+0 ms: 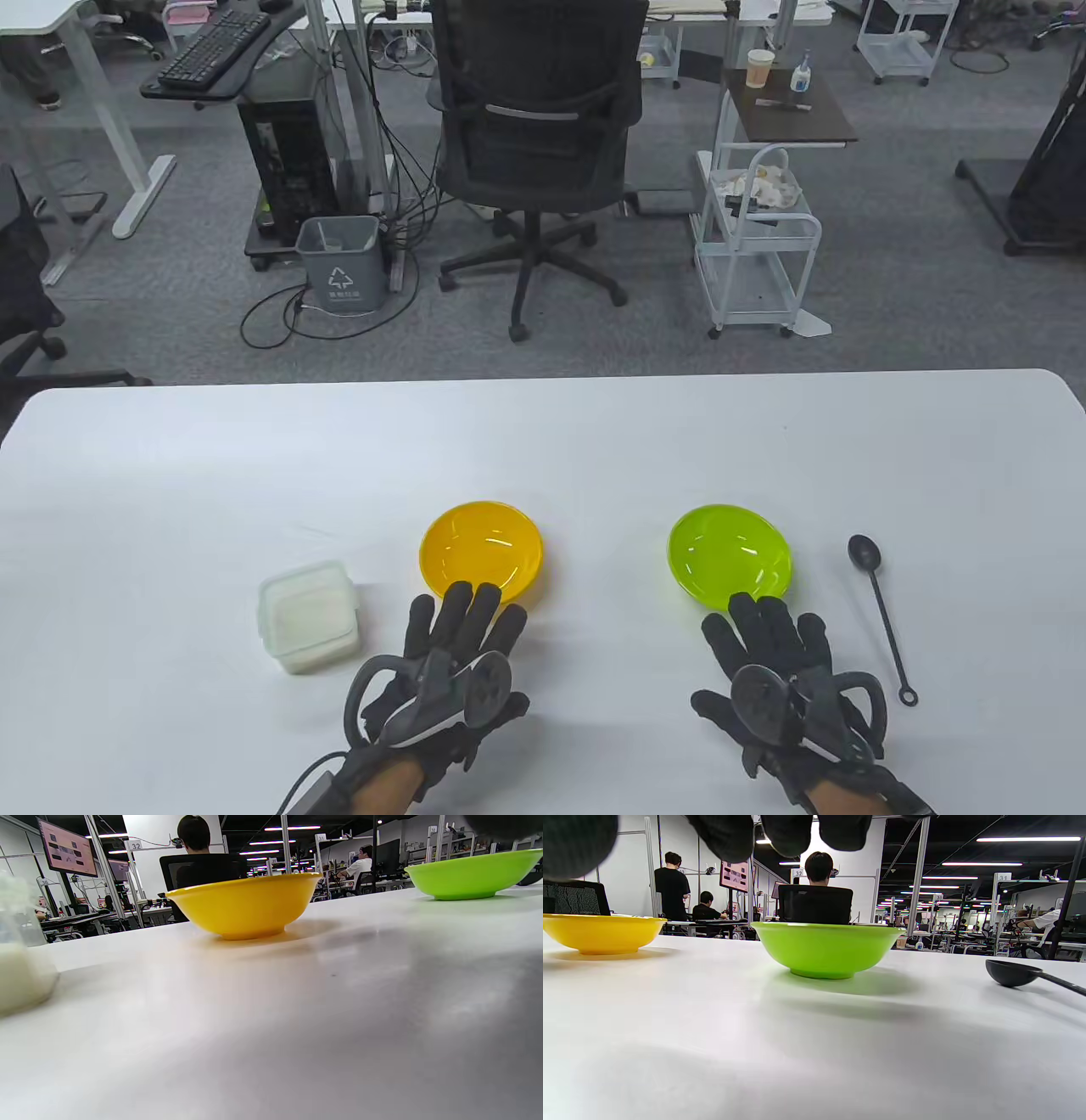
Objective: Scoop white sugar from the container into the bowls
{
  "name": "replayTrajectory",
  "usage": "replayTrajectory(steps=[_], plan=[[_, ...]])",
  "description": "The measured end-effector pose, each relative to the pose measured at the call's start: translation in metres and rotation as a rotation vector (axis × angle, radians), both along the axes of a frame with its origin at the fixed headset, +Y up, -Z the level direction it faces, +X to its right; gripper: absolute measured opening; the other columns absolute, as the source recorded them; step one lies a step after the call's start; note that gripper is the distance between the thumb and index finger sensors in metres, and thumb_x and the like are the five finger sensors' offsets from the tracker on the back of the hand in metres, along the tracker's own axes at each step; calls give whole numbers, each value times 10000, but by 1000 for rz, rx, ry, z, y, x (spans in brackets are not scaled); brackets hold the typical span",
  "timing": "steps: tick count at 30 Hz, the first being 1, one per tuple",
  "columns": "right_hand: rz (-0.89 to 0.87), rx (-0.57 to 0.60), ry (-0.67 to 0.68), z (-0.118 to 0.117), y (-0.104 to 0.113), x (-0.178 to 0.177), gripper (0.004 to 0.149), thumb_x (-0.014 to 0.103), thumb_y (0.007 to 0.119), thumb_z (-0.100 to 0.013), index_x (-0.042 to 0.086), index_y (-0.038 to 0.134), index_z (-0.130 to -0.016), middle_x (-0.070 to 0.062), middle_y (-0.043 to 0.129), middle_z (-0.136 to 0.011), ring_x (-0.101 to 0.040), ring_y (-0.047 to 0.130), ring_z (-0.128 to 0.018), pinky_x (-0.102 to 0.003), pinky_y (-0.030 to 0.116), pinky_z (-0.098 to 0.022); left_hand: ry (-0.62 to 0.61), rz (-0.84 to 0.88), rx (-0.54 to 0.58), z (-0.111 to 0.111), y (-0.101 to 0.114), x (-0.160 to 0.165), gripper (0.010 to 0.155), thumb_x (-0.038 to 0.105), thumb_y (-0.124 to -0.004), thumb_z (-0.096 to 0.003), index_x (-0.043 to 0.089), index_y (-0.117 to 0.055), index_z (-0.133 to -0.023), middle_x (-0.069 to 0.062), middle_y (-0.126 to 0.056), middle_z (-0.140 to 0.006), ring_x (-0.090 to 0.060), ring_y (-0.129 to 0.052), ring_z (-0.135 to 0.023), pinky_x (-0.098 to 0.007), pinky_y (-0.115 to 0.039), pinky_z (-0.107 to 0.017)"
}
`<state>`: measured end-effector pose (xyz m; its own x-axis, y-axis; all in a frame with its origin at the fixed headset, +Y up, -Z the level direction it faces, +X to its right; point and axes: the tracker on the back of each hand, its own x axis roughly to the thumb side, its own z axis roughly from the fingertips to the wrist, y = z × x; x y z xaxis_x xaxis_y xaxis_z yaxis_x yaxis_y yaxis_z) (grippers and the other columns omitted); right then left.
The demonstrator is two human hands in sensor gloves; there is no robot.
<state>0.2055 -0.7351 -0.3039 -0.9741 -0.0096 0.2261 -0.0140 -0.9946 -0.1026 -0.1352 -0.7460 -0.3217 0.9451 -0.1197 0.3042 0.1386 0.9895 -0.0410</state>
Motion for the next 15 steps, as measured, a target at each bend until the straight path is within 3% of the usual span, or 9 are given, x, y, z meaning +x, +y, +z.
replayTrajectory(steps=[15], plan=[[-3, -3, -3, 0, -1, 0, 805, 713, 681, -394, 394, 439, -1092, -50, 316, -1223, -375, 376, -1157, -643, 324, -801, 0, 3, -5, 0, 1, -1, 925, 771, -622, -345, 497, -187, -1113, 116, -81, -1232, -272, -175, -1223, -586, -115, -824]])
